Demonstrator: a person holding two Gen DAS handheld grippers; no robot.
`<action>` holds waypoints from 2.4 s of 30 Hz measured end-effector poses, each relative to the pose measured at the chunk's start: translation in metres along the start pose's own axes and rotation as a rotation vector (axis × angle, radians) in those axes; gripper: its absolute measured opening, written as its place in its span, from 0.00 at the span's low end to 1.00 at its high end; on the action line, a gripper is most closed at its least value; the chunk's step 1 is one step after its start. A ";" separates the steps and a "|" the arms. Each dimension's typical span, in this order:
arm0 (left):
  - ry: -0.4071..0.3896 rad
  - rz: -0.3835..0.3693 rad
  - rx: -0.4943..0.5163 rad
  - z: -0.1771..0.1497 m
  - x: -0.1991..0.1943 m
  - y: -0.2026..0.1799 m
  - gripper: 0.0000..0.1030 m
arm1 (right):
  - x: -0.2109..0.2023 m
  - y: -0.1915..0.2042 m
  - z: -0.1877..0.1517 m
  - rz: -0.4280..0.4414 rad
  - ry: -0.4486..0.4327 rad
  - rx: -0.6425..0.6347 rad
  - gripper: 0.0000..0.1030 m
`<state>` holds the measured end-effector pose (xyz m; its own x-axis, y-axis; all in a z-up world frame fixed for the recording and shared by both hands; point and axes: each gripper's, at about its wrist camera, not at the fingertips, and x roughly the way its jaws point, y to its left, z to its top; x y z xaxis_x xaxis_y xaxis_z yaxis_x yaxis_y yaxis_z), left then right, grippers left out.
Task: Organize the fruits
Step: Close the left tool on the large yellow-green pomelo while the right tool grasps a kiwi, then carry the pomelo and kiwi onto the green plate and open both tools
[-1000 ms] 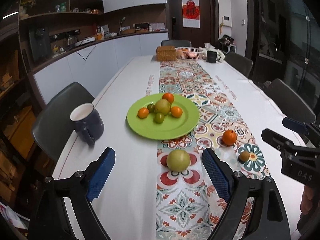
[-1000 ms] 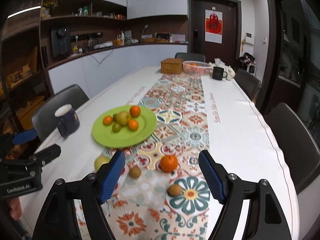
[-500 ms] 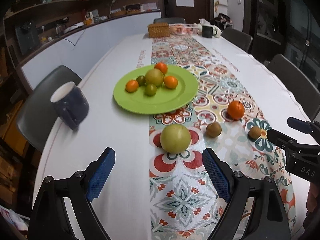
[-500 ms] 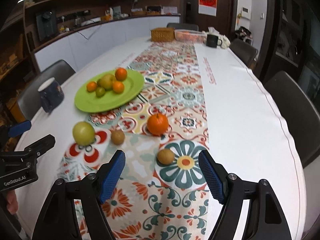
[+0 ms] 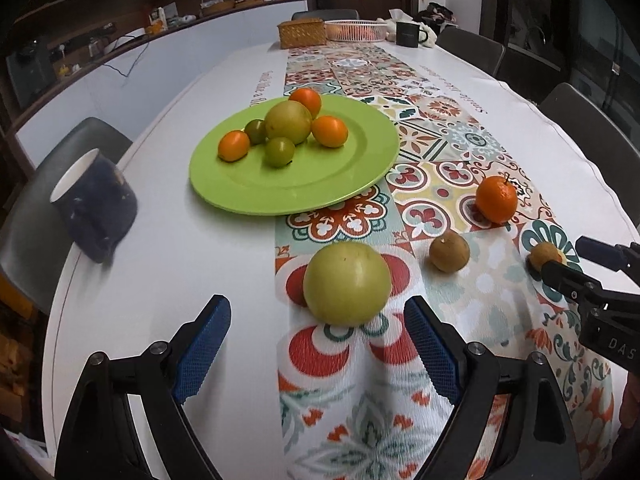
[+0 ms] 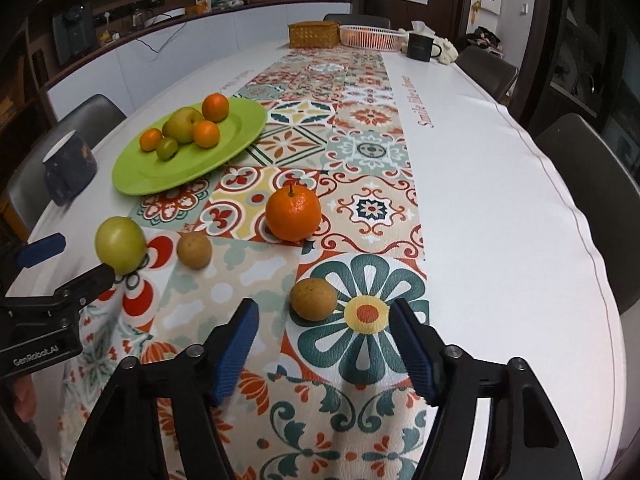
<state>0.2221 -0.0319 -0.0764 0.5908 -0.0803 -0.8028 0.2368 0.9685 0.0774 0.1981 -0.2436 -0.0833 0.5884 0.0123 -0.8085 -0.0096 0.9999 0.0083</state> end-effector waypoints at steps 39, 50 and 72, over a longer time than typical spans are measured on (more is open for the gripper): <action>-0.069 -0.058 -0.034 0.012 -0.042 0.000 0.48 | -0.027 0.012 0.011 0.126 -0.078 -0.035 0.29; -0.166 -0.031 -0.037 0.020 -0.084 0.014 0.48 | -0.064 0.032 0.034 0.186 -0.191 -0.089 0.29; -0.165 -0.016 -0.052 0.088 -0.055 0.064 0.48 | -0.045 0.089 0.120 0.284 -0.233 -0.199 0.29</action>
<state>0.2727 0.0138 0.0245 0.7071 -0.1288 -0.6953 0.2095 0.9773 0.0319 0.2678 -0.1551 0.0246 0.7068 0.3111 -0.6353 -0.3408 0.9368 0.0796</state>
